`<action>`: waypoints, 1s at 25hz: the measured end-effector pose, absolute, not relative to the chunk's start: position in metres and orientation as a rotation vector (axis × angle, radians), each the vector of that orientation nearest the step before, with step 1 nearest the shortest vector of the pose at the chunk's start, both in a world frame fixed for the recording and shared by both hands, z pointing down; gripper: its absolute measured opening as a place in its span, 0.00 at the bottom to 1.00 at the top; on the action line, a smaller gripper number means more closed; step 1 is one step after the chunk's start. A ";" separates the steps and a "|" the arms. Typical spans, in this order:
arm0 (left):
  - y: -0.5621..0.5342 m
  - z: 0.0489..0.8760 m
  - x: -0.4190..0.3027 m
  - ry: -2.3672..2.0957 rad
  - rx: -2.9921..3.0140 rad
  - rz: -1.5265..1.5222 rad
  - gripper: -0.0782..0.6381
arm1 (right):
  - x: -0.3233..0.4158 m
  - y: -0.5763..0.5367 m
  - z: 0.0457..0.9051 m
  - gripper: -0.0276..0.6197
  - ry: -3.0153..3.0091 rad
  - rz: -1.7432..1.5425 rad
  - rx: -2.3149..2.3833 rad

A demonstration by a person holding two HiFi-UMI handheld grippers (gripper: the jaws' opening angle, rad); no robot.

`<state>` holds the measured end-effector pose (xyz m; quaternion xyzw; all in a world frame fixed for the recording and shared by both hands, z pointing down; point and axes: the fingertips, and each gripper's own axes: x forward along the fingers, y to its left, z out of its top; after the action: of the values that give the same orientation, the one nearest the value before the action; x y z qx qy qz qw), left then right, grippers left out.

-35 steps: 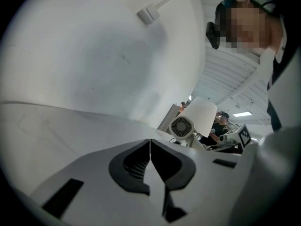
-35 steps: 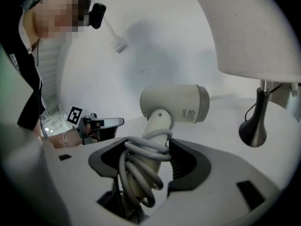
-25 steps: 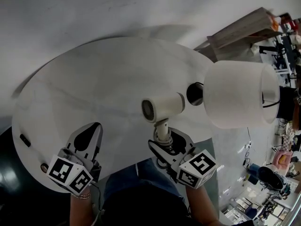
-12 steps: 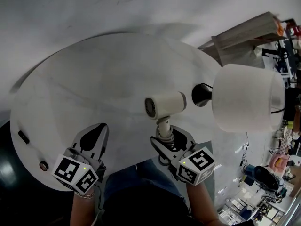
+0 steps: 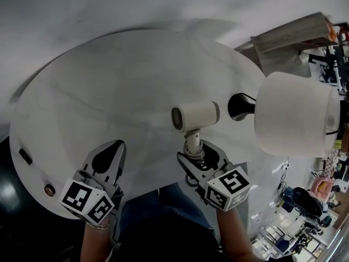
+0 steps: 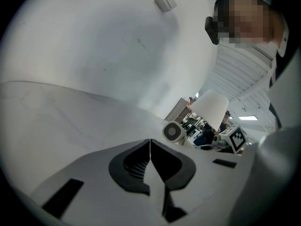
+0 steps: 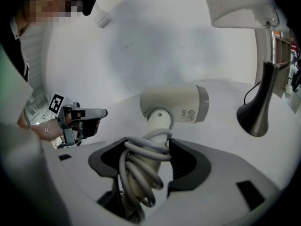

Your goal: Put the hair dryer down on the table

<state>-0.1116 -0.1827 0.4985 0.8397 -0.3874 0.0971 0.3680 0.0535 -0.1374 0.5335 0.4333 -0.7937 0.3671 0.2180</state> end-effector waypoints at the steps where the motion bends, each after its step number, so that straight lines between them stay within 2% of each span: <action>1: -0.182 0.501 -0.113 -0.996 2.153 0.251 0.13 | 0.053 -0.137 0.537 0.48 -2.189 1.014 1.203; 25: -0.187 0.521 -0.106 -0.946 2.125 0.295 0.13 | 0.067 -0.153 0.566 0.48 -2.077 0.926 1.237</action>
<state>-0.1058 -0.1875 0.5208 0.8352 -0.3720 0.1161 0.3881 0.0669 -0.1532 0.5662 0.4598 -0.7719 0.3441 0.2727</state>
